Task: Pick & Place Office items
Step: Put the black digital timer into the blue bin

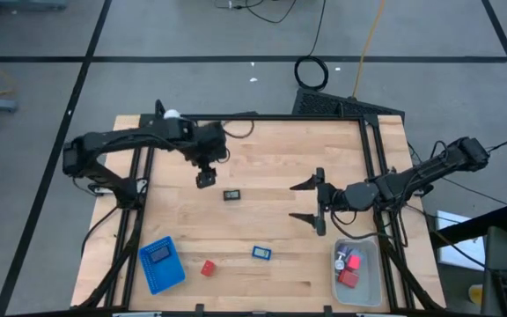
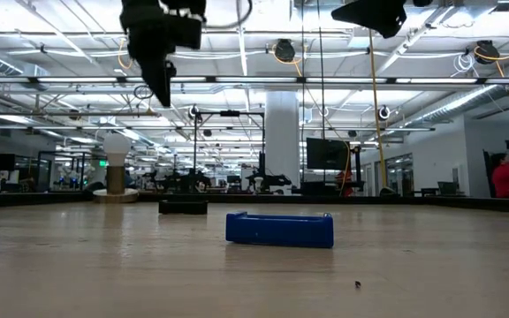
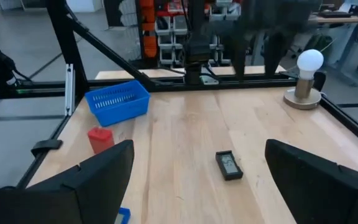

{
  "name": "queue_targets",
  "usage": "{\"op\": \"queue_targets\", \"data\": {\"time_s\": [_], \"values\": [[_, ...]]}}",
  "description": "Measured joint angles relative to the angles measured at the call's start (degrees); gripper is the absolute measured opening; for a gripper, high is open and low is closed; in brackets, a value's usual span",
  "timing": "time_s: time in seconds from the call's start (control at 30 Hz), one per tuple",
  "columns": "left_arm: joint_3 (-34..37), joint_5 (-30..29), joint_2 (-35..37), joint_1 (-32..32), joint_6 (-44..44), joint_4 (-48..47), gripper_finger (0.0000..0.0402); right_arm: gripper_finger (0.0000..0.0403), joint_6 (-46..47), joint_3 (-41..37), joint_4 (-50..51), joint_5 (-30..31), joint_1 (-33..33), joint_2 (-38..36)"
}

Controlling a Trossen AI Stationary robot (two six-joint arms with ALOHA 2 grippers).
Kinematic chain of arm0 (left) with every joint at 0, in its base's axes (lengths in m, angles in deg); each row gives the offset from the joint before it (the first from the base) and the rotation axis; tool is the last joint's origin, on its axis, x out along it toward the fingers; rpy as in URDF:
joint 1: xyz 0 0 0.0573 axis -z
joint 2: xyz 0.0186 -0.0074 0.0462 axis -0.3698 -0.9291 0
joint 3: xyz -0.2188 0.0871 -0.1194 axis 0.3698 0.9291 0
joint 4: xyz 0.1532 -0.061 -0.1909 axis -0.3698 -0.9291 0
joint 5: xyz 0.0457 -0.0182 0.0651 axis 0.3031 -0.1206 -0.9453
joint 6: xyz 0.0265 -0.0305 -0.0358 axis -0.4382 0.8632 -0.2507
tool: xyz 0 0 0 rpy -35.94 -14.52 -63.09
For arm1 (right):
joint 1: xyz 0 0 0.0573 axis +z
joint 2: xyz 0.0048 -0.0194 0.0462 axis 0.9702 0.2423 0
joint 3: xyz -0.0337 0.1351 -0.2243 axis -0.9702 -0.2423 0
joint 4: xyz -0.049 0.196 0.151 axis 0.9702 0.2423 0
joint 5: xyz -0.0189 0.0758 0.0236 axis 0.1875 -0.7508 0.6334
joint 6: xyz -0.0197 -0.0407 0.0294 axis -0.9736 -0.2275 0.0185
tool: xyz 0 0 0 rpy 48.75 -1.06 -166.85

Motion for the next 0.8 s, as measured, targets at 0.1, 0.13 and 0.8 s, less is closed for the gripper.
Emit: {"op": "queue_targets", "data": {"time_s": [0.1,0.13,0.8], "values": [[4.32,1.97,-1.06,0.02,-1.40,3.25,0.0257,0.0357,-0.02,-2.77,-5.04,0.00,0.00,0.00],[5.76,2.87,-1.10,0.02,-1.52,4.57,0.0257,0.0357,-0.02,-3.73,-6.49,0.00,0.00,0.00],[13.65,-0.59,-10.60,2.88,1.23,23.64,0.0257,0.0357,-2.98,-17.12,-34.00,-0.11,-0.22,0.00]]}}
